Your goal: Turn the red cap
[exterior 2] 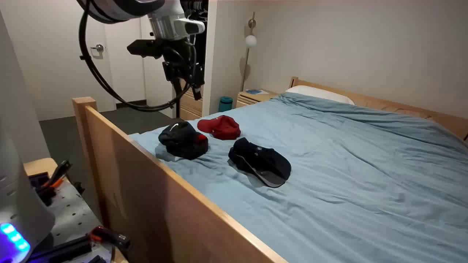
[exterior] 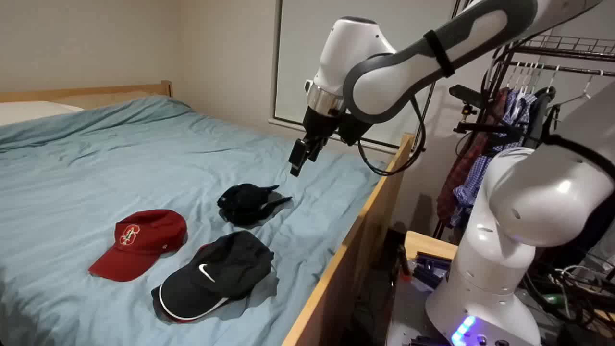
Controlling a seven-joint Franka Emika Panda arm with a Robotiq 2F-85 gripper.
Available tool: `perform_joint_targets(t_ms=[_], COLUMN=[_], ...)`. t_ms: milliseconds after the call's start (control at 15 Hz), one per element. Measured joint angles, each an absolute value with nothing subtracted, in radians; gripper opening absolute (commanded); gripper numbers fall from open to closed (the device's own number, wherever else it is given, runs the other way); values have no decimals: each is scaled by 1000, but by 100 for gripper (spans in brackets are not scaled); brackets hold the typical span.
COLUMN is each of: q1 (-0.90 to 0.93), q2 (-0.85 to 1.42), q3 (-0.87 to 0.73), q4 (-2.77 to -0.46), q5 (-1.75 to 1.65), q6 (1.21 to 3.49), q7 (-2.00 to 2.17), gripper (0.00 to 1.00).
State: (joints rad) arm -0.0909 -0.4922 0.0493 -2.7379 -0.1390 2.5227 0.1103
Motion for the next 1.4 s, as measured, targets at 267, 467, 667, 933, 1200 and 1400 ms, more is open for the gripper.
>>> perform_joint_targets(t_ms=[267,467,667,933,1200,1400], q1=[-74,-10,53,75,136,150], q2=[-482,-397,-234,17,243,305], q3=[54,101,160,208,177,171], q4=[-2730,-2675,-2562,-2338,-2093,-2033], q5=[-139,-139,-167,-385,-508,-512], q6=[2523,2523,2522,2521,2520,2519], q7=[101,80,75,134,185,185], gripper=[100,100,100,100,100,100])
